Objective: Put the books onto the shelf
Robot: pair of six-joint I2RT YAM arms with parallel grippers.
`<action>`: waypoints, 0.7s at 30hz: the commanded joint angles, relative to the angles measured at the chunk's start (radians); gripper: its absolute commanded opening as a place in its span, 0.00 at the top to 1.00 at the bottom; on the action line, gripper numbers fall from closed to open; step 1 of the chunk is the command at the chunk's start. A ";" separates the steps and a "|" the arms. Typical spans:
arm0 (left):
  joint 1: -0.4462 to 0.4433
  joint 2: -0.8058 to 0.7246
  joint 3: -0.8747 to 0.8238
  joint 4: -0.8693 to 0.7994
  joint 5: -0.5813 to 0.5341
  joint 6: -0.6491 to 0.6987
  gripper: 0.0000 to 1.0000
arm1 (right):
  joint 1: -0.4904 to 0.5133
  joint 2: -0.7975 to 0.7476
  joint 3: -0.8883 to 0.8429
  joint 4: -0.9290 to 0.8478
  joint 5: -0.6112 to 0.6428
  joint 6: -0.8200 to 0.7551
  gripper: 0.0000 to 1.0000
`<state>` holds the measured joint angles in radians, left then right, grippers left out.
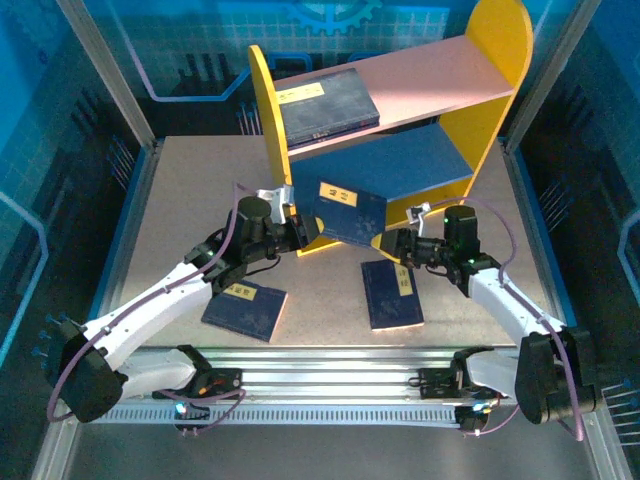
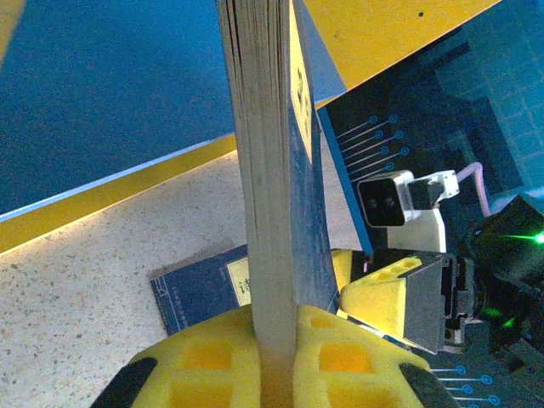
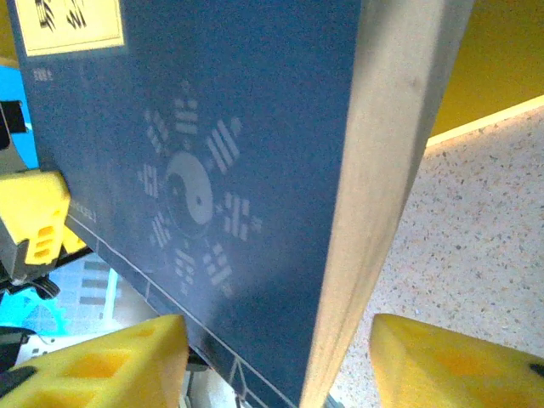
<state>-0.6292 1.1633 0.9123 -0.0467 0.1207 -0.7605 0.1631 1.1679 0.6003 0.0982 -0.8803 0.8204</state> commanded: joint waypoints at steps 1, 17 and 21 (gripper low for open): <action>-0.005 -0.025 -0.006 0.076 0.010 -0.005 1.00 | 0.012 0.010 -0.026 0.027 -0.037 -0.003 0.36; -0.006 -0.008 -0.040 0.131 0.049 -0.035 1.00 | 0.009 0.088 0.012 0.288 -0.046 0.157 0.54; -0.006 -0.002 -0.052 0.147 0.054 -0.045 1.00 | 0.005 0.095 0.030 0.287 -0.048 0.155 0.69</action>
<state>-0.6270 1.1633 0.8669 0.0128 0.1265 -0.7864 0.1623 1.2579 0.5858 0.3237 -0.8928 0.9661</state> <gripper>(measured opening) 0.100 0.335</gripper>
